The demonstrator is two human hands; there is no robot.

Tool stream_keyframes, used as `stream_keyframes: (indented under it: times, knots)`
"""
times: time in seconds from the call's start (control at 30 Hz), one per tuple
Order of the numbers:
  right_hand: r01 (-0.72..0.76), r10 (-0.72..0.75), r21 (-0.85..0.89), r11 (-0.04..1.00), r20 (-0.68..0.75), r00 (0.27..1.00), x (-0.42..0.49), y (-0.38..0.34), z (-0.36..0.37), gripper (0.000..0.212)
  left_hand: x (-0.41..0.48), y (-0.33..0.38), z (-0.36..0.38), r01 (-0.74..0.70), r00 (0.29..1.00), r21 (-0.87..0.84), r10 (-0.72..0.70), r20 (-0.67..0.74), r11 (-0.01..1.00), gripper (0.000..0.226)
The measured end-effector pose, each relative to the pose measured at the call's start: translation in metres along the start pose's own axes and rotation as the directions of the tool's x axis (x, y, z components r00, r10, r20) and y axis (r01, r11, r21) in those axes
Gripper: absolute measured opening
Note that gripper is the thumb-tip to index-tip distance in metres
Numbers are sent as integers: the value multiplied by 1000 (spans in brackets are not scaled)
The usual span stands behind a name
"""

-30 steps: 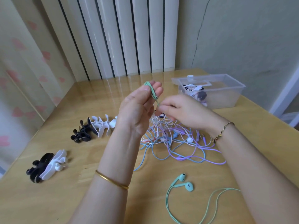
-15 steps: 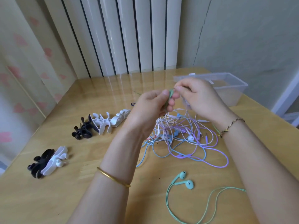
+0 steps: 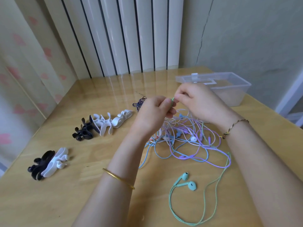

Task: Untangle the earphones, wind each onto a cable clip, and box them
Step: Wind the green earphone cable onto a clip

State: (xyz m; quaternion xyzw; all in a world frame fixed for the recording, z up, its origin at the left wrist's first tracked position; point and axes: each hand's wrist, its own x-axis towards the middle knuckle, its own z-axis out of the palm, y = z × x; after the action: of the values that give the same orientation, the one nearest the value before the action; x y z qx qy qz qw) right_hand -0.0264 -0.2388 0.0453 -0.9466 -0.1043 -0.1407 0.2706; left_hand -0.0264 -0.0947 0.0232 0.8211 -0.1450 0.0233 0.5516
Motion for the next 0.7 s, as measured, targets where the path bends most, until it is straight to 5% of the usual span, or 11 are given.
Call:
stream_keyframes:
  times: [0.1, 0.17, 0.27, 0.33, 0.43, 0.5, 0.57, 0.7]
  knots:
    - [5, 0, 48, 999, -105, 994, 3, 4, 6, 15, -2, 3, -1, 79, 994, -68, -73, 84, 995, 34]
    - [20, -10, 110, 994, -90, 996, 3, 5, 8, 18, -1, 6, -5, 151, 988, -392, -123, 96, 907, 34]
    - [-3, -3, 72, 997, 89, 996, 1, 5, 12, 24, 4, 10, -16, 153, 979, -779, -198, 37, 609, 30]
    - [21, -44, 80, 997, 297, 954, -6, -2, 11, 23, 6, 7, -20, 97, 972, -822, -231, -44, 562, 26]
    - [58, -156, 210, 976, 485, 861, -14, -18, 5, 22, 2, 0, -14, 25, 968, -642, -180, -177, 766, 20]
    - [81, -162, 206, 975, 416, 895, -13, -21, -2, 21, -1, -4, -9, 11, 979, -352, -82, -189, 936, 18]
    - [46, -106, 219, 975, 271, 957, -10, -14, -10, 18, -2, -1, -7, 4, 994, -127, -17, -106, 992, 21]
    - [47, -66, 193, 980, 93, 993, -7, -4, -9, 14, -5, 11, -5, -13, 998, 66, 9, 60, 998, 32]
